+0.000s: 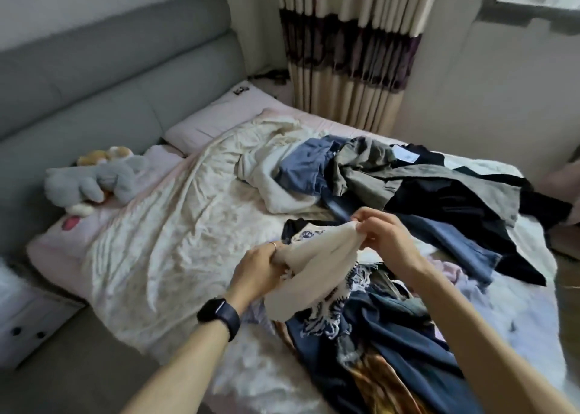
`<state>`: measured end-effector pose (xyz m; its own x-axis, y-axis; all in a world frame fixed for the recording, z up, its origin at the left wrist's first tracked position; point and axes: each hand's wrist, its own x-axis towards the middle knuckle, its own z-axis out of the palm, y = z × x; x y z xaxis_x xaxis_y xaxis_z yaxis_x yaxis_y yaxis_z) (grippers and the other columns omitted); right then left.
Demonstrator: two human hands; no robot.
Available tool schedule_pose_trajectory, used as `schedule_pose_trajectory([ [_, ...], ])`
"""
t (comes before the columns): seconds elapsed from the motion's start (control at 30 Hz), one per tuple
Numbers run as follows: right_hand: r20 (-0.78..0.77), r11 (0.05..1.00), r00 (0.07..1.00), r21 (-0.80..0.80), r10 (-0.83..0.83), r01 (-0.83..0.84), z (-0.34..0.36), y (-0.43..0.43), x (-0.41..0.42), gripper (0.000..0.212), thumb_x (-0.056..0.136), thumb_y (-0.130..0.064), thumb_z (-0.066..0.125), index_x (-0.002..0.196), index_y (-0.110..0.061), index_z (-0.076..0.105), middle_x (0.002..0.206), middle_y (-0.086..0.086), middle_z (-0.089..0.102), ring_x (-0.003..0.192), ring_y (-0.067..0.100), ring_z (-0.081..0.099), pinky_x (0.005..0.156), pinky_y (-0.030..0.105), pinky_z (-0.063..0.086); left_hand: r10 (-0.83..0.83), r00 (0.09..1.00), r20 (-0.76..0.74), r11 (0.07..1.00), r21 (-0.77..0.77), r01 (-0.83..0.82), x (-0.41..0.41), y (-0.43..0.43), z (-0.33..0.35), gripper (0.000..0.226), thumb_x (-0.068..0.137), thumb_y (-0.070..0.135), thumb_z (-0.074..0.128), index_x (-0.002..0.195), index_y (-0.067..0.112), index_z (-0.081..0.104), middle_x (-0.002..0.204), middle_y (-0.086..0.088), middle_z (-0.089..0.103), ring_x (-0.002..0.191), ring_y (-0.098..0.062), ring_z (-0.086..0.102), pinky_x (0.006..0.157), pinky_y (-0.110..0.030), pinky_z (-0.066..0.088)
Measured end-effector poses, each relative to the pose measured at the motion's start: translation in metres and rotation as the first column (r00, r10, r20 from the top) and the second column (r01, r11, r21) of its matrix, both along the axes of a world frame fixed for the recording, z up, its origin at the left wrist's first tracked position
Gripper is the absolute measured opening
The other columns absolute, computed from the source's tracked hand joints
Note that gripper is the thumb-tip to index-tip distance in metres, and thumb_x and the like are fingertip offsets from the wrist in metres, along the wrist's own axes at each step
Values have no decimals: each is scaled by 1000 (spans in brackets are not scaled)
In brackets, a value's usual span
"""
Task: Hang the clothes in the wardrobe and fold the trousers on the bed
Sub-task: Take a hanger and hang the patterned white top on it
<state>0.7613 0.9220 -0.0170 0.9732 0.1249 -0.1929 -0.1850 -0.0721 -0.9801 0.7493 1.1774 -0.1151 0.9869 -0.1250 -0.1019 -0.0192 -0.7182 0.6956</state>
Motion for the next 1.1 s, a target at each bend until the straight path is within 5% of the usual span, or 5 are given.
schedule_pose_trajectory([
  [0.3, 248, 747, 962, -659, 111, 84, 12, -26, -40, 26, 96, -28, 59, 112, -9, 68, 116, 14, 62, 113, 33, 57, 93, 39, 45, 55, 979, -198, 982, -165, -89, -112, 9, 170, 45, 68, 28, 93, 106, 23, 70, 82, 10, 74, 77, -3, 68, 72, -21, 54],
  [0.47, 495, 808, 648, -457, 578, -372, 67, 53, -125, 63, 84, -71, 64, 139, -45, 50, 135, -24, 56, 122, -3, 52, 96, 16, 43, 258, 962, -88, 938, -214, -271, -183, 7, 211, 42, 70, 35, 91, 105, 33, 68, 104, 11, 74, 93, 8, 65, 87, -23, 54],
  [0.57, 529, 676, 421, -547, 737, -494, 89, 88, -159, 65, 84, -47, 77, 142, -50, 48, 126, -20, 66, 111, 2, 63, 90, 28, 51, 397, 914, -85, 842, -362, -399, -238, 10, 223, 49, 71, 35, 89, 110, 20, 62, 98, -2, 77, 90, -10, 71, 87, -34, 55],
  [0.8, 579, 564, 263, -431, 772, -704, 109, 150, -247, 32, 85, -50, 72, 113, -34, 68, 95, -16, 72, 87, 4, 67, 78, 32, 54, 706, 706, -54, 584, -519, -624, -415, 13, 195, 50, 71, 35, 91, 113, 30, 65, 107, 7, 75, 103, -12, 69, 89, -28, 53],
  [1.1, 615, 535, 248, -338, 749, -774, 73, 214, -388, 22, 93, -36, 65, 113, -37, 55, 71, -18, 60, 64, 2, 56, 58, 19, 42, 954, 286, -91, 284, -31, -958, -675, 11, 105, 47, 85, 42, 79, 64, 20, 43, 57, 8, 38, 53, -4, 31, 55, -29, 24],
])
